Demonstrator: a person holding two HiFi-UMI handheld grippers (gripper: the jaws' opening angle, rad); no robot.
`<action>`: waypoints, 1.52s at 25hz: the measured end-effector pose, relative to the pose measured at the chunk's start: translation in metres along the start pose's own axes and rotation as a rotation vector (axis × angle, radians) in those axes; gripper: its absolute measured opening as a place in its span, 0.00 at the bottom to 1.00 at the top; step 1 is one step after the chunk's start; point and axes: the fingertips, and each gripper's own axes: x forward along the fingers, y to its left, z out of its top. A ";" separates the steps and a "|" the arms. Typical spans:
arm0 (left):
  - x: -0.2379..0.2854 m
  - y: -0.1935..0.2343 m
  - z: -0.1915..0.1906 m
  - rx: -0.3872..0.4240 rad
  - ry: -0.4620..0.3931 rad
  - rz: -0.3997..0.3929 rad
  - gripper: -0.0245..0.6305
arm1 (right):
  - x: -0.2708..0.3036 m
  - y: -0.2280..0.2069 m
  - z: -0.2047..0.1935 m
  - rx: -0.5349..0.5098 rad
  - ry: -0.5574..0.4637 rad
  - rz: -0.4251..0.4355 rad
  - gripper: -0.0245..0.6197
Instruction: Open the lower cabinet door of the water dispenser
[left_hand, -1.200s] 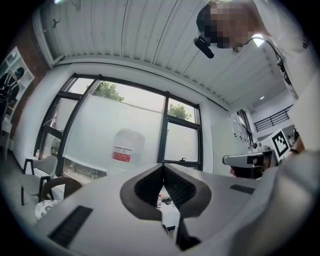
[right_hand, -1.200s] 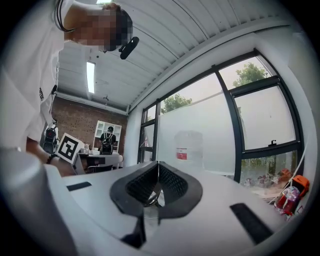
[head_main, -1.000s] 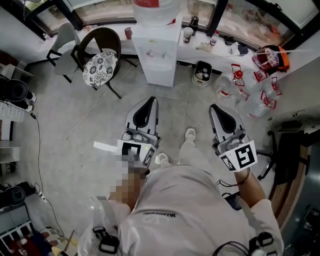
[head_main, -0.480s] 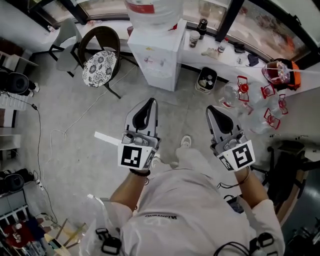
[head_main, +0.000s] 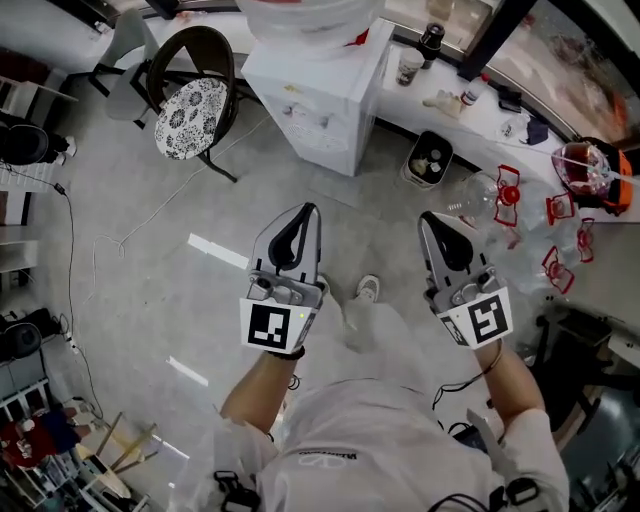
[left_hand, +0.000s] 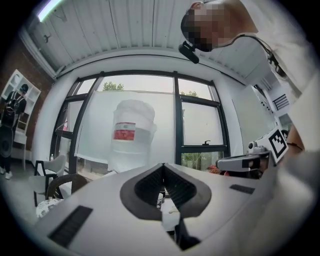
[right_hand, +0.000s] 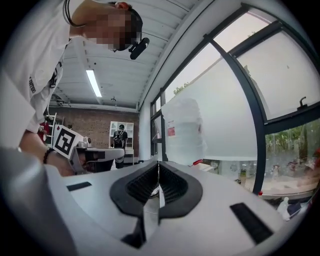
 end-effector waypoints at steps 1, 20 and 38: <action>0.006 0.002 -0.017 0.010 0.004 0.004 0.05 | 0.007 -0.005 -0.016 0.005 0.002 0.002 0.06; 0.101 0.073 -0.458 0.032 0.063 -0.038 0.05 | 0.162 -0.077 -0.461 0.046 -0.007 -0.009 0.06; 0.135 0.096 -0.624 0.018 0.032 -0.111 0.05 | 0.249 -0.119 -0.628 0.029 -0.029 -0.013 0.07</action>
